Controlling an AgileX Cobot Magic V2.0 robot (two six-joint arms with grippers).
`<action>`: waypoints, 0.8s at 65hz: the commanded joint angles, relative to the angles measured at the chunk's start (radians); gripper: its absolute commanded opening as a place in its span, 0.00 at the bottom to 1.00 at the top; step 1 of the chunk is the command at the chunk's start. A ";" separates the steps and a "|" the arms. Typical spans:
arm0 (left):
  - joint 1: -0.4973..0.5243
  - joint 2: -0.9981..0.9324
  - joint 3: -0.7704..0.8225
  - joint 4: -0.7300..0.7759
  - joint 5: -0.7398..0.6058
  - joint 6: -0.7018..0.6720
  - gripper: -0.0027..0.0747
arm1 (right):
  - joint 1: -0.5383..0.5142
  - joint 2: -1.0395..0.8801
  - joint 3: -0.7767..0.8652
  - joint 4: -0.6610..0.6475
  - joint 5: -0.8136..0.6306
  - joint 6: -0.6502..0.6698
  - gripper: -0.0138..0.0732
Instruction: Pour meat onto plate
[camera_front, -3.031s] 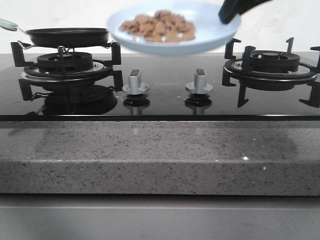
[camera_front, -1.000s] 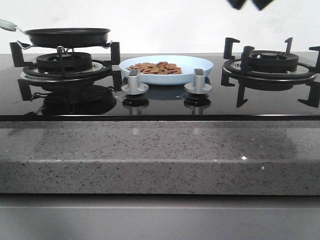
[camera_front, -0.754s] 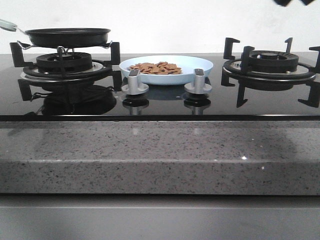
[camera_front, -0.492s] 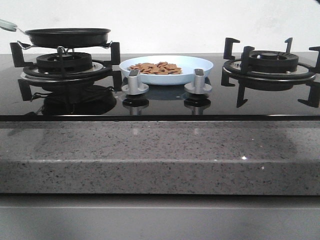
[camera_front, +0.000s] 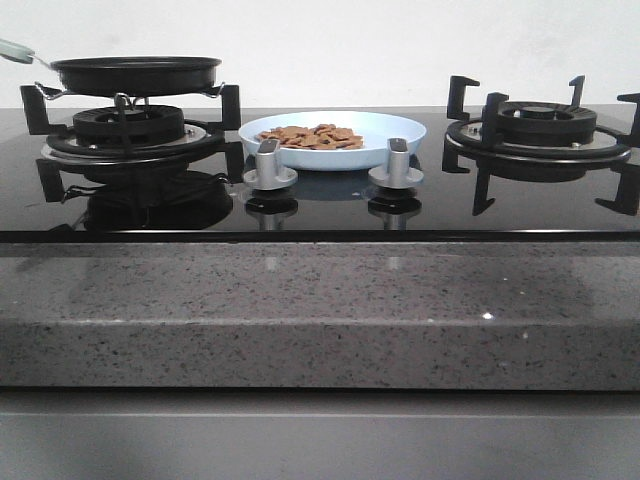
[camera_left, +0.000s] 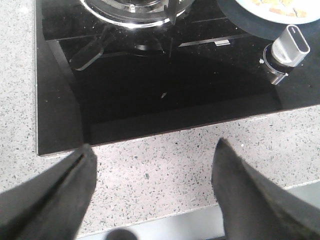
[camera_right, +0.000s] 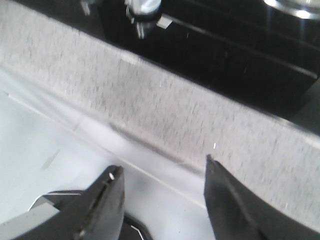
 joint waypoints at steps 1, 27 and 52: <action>-0.008 0.000 -0.025 -0.021 -0.060 -0.011 0.66 | -0.003 -0.027 -0.005 0.010 -0.045 0.001 0.62; -0.008 0.000 -0.025 -0.021 -0.073 -0.011 0.61 | -0.003 -0.036 0.002 0.010 -0.039 0.003 0.50; -0.008 0.000 -0.025 -0.021 -0.073 -0.011 0.06 | -0.003 -0.036 0.002 0.009 -0.040 0.003 0.03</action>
